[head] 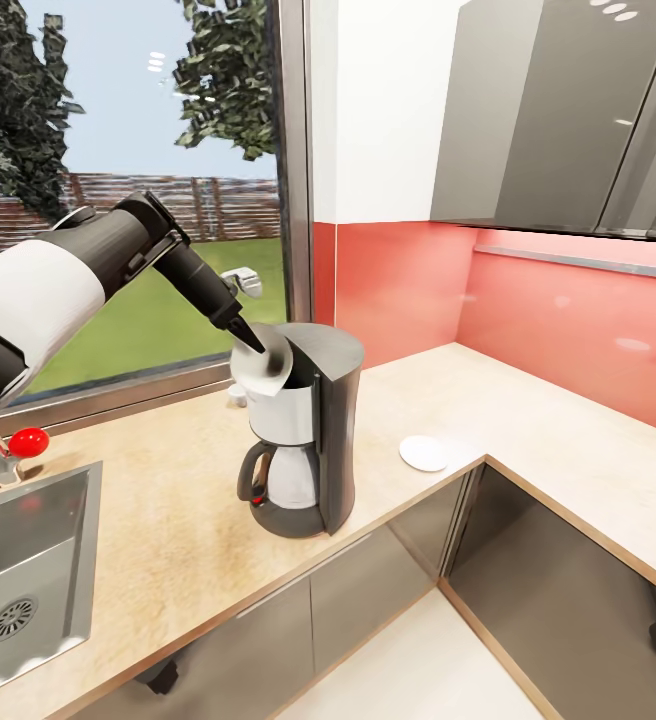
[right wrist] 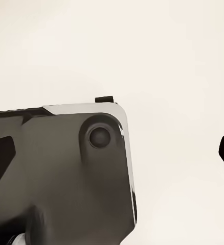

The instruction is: Set up a coffee station on the kitchen countertop: keep the coffee maker on the countertop, move the bottle of coffee from the kitchen shelf to the counter next to the coffee maker, place a paper coffee filter on top of the coffee maker, put the saucer next to the coffee maker with the coffee cup on the saucer, and place the electric kettle next to the coffee maker.

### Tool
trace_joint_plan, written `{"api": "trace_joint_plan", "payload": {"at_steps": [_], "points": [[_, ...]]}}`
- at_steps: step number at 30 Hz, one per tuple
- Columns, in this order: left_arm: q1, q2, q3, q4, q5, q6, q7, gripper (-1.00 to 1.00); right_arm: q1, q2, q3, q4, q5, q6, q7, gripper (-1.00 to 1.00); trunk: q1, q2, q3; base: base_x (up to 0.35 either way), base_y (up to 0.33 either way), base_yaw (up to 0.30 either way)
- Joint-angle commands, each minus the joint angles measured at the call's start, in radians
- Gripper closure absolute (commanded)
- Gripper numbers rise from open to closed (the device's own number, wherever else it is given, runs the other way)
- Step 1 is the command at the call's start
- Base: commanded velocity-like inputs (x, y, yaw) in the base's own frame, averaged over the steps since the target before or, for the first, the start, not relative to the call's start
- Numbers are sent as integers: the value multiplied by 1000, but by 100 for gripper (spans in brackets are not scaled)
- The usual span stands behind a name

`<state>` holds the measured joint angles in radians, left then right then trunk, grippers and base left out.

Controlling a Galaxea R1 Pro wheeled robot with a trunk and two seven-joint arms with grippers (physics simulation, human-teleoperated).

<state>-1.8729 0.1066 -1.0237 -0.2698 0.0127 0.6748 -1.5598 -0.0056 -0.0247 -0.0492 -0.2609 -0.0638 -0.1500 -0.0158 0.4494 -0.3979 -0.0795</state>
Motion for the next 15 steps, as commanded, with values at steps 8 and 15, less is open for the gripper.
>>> {"api": "trace_joint_plan", "payload": {"at_steps": [8, 15], "points": [[-2, 1, -5, -2, 1, 11, 17, -100, -1, 0, -1, 0, -7, -3, 0, -100, 1, -2, -2, 0, 0, 0], [-2, 5, 12, -2, 4, 11, 42, -100, -1, 0, -1, 1, -7, -3, 0, -100, 1, -2, -2, 0, 0, 0]]}}
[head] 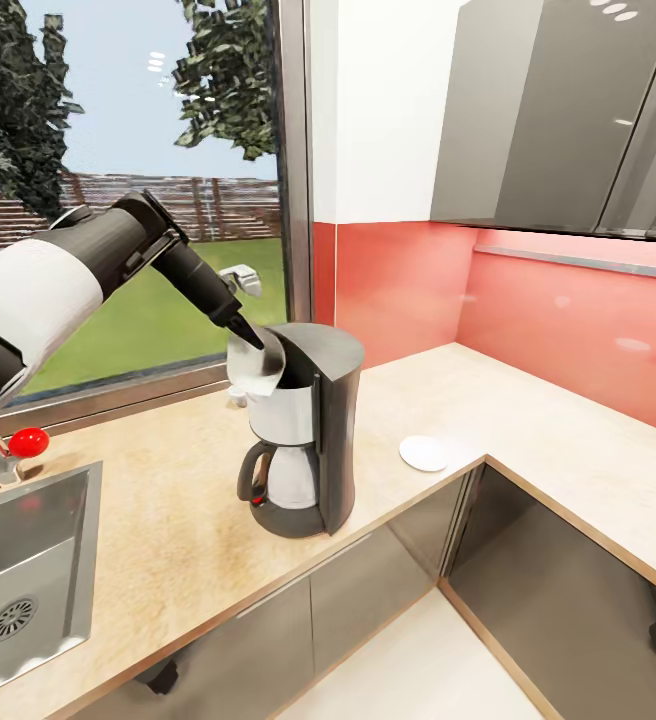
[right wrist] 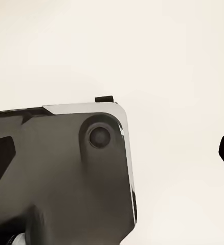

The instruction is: Set up a coffee station on the kitchen countertop: keep the coffee maker on the countertop, move the bottle of coffee from the kitchen shelf to the counter next to the coffee maker, place a paper coffee filter on top of the coffee maker, put the saucer next to the coffee maker with the coffee cup on the saucer, and place the electric kettle next to the coffee maker.

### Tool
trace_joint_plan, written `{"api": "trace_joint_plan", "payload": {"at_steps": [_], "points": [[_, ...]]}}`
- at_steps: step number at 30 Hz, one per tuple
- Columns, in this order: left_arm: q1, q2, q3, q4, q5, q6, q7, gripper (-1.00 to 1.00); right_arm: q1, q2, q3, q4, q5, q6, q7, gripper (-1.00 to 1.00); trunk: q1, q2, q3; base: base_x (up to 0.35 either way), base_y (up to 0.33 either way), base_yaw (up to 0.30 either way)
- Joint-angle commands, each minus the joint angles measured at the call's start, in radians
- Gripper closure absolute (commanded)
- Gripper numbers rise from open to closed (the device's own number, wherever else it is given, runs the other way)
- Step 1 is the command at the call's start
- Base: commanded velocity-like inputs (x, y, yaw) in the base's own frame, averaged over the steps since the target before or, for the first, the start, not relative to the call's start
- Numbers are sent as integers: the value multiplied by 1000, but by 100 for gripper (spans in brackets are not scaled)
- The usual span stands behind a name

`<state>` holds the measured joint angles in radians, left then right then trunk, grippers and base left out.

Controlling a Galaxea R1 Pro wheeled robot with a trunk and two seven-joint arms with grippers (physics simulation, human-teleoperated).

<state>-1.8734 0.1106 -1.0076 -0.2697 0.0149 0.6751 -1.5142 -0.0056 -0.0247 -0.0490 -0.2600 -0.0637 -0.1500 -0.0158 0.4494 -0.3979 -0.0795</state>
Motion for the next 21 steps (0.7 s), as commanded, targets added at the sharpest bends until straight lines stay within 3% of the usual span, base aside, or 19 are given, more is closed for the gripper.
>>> {"api": "trace_joint_plan", "payload": {"at_steps": [1, 5, 8, 21], "points": [[-1, 2, 13, -2, 2, 11, 5, -100, -1, 0, -1, 0, -7, -3, 0, -100, 1, -2, -2, 0, 0, 0], [-1, 2, 111, -2, 2, 11, 74, -100, -1, 0, -1, 1, -7, -3, 0, -100, 1, -2, -2, 0, 0, 0], [-1, 0, 151, -2, 1, 9, 115, -100, -1, 0, -2, 1, -7, -3, 0, -100, 1, -2, -2, 0, 0, 0], [-1, 0, 167, -2, 0, 9, 132, -100, -1, 0, -1, 1, -7, -3, 0, -100, 1, -2, -2, 0, 0, 0]]}}
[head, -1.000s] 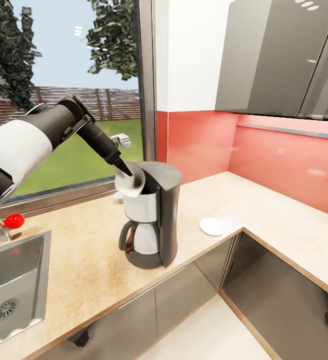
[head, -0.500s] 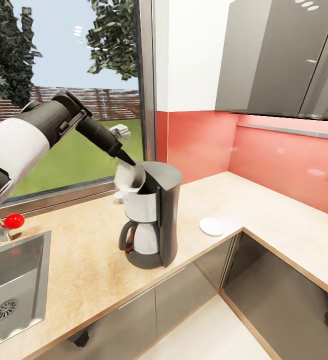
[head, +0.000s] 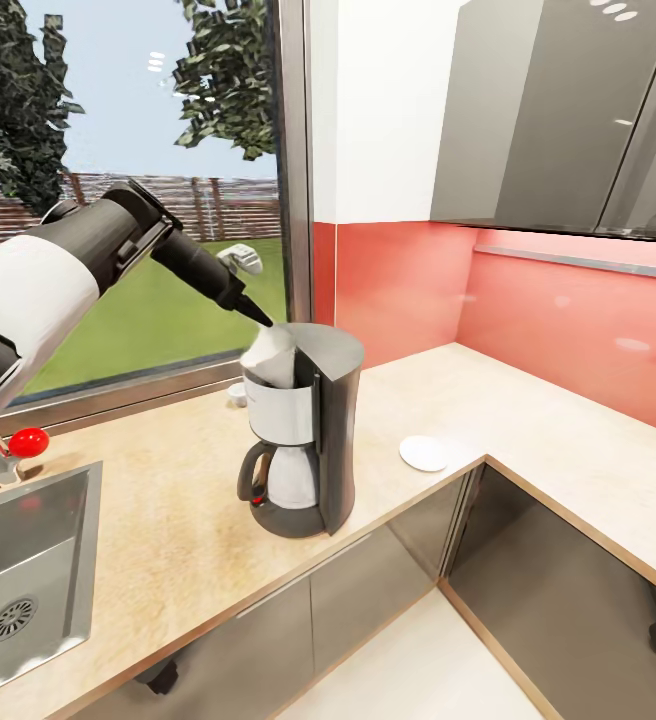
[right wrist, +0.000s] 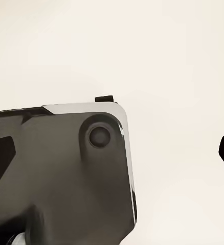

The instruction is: Set up a coffee station on the kitchen countertop: keep the coffee maker on the countertop, move the bottle of coffee from the kitchen shelf to the counter next to the coffee maker, place a paper coffee filter on top of the coffee maker, put the saucer next to the coffee maker with the coffee cup on the saucer, and place the electric kettle next to the coffee maker.

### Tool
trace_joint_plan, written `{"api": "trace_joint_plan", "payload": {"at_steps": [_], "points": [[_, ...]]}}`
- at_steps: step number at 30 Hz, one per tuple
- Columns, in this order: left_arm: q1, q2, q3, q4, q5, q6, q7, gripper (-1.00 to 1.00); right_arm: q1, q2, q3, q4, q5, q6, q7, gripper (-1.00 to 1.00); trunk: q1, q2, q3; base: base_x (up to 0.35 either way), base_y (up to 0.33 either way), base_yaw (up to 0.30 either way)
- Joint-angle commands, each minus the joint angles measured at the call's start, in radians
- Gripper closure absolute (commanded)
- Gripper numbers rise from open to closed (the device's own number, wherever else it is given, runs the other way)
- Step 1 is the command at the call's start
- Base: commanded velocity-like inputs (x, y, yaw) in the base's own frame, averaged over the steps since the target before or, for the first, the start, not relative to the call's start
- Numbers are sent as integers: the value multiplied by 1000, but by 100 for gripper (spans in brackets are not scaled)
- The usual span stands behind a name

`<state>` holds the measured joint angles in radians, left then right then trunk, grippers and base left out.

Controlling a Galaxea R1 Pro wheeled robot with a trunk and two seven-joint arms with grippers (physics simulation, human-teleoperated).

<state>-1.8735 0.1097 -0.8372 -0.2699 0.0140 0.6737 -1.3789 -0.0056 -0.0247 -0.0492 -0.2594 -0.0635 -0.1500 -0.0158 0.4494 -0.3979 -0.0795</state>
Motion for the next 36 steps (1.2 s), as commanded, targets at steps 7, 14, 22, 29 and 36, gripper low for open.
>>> {"api": "trace_joint_plan", "payload": {"at_steps": [7, 14, 22, 29, 36], "points": [[-1, 9, 2, -2, 3, 12, -3, -100, -1, 0, -1, 0, -6, -3, 0, -100, 1, -2, -2, 0, 0, 0], [-6, 12, 55, -2, 2, 12, -1, -100, -1, 0, -1, 0, -6, -3, 0, -100, 1, -2, -2, 0, 0, 0], [-11, 48, 65, -3, 2, 12, 1, -100, -1, 0, -1, -1, -7, -3, 0, -100, 1, -2, -2, 0, 0, 3], [-8, 66, 66, -2, 3, 12, 3, -100, -1, 0, -3, -3, -8, -2, -1, -100, 1, -2, -2, 0, 0, 197], [-3, 67, 67, -2, 4, 11, 42, -100, -1, 0, -3, -3, -9, -2, 0, -100, 1, -2, -2, 0, 0, 272]]}}
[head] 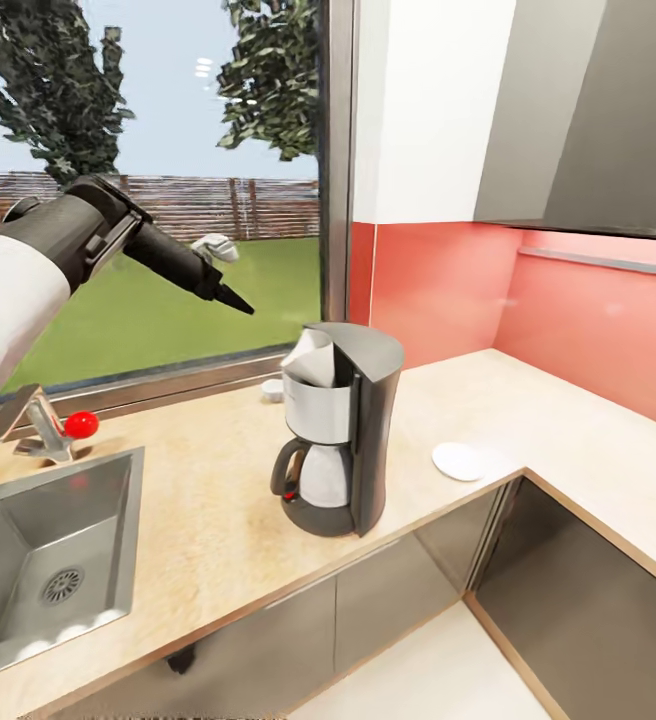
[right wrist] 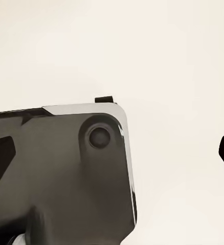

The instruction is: Set up a coffee station on the kitchen countertop: keep the coffee maker on the countertop, move the bottle of coffee from the kitchen shelf to the counter next to the coffee maker, place a paper coffee filter on top of the coffee maker, put the saucer next to the coffee maker with the coffee cup on the saucer, and place the electric kettle next to the coffee maker.

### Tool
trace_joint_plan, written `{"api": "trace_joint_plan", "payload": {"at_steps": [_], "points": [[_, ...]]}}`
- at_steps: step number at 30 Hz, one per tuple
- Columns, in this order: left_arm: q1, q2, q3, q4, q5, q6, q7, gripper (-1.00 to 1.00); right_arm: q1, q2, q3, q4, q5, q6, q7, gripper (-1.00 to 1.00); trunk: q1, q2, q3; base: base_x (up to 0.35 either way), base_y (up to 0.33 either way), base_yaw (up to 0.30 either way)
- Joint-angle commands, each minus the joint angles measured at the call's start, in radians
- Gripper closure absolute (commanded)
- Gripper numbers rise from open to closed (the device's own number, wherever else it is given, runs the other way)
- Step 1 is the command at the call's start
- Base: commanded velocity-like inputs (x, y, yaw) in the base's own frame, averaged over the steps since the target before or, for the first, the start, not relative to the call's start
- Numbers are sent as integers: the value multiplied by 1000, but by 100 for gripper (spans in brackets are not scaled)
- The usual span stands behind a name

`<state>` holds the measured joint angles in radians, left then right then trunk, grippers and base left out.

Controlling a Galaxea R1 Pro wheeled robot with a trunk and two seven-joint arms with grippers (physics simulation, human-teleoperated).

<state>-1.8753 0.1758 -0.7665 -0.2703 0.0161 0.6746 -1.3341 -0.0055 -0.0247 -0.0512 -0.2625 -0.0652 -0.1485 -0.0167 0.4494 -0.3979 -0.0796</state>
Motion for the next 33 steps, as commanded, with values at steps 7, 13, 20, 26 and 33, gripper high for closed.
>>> {"api": "trace_joint_plan", "payload": {"at_steps": [7, 13, 20, 26, 33], "points": [[-1, 0, -3, -2, 2, 11, 4, -100, -1, 0, 0, 0, -7, -3, 1, -100, 1, -2, -2, 0, -46, 261], [-1, -1, -2, -3, 2, 11, 4, -100, -1, 0, 1, 0, -7, -3, 1, -100, 1, -2, -2, -1, -235, 69], [0, -2, -3, -2, 2, 11, 6, -100, -1, 0, 1, 0, -7, -3, 1, -100, 1, -2, -2, -57, -258, 3], [2, 40, 2, 1, 3, 11, 7, -100, -1, 0, 1, 0, -7, -3, 1, -100, 1, -2, -2, -19, -57, 85], [66, 92, 4, 8, 4, -10, 19, -100, -1, 0, 1, 0, -7, -3, 1, -100, 1, -2, -2, 0, -1, 259]]}}
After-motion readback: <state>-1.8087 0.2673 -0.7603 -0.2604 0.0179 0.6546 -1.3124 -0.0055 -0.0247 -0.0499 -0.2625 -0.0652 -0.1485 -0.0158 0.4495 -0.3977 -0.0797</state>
